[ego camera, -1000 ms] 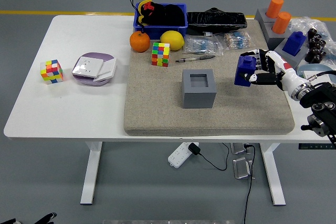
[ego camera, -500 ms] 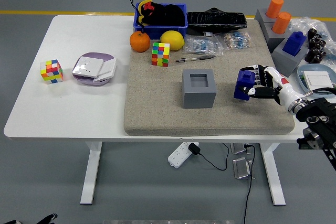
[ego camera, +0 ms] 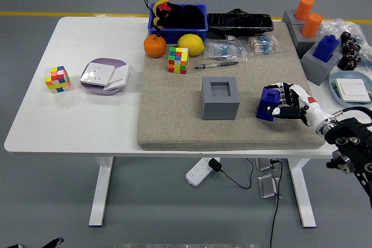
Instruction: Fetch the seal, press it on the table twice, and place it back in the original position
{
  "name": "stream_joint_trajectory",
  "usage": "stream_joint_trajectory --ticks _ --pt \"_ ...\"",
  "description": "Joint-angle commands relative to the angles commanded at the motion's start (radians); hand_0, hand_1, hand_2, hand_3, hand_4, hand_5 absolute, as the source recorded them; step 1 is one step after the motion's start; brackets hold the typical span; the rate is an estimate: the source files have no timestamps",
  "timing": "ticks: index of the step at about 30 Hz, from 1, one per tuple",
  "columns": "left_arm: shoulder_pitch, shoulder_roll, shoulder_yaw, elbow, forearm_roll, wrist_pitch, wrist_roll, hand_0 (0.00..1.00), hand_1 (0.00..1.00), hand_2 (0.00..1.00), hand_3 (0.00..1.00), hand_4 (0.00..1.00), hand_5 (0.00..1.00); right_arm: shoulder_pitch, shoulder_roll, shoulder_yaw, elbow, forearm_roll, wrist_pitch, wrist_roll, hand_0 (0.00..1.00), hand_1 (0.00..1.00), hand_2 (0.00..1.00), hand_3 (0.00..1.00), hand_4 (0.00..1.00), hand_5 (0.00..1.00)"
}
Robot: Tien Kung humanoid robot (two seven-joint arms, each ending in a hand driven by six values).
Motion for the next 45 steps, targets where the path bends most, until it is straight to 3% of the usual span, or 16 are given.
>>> stream_joint_trajectory --ticks 7,18,27,37,45 --pt "0.001 0.001 -0.034 0.0 0.031 0.003 0.006 0.812 0.789 0.767 0.803 0.696 0.421 -0.005 -0.004 0.005 0.029 0.002 -0.003 -0.001 0.447 0.31 0.335 0.318 0.607 0.002" --pt "0.0 0.004 -0.046 0.0 0.039 0.005 0.007 0.812 0.789 0.767 0.803 0.695 0.419 0.052 -0.029 0.073 0.174 0.003 -0.005 -0.005 0.443 0.308 0.331 0.311 0.6 0.002" --pt "-0.002 0.006 -0.042 0.0 0.035 0.005 0.006 0.812 0.789 0.767 0.803 0.695 0.419 0.108 -0.01 0.061 0.241 0.013 0.006 -0.013 0.442 0.307 0.33 0.311 0.598 0.002" --pt "-0.001 0.006 -0.047 0.0 0.044 0.005 0.009 0.811 0.79 0.768 0.803 0.695 0.419 0.147 0.02 -0.027 0.219 0.035 0.065 -0.033 0.443 0.308 0.331 0.311 0.597 0.002" --pt "-0.007 0.008 -0.008 0.0 0.01 0.001 0.003 0.812 0.791 0.767 0.803 0.695 0.419 0.209 0.038 -0.127 0.162 0.063 0.097 -0.028 0.443 0.308 0.332 0.309 0.598 0.002"
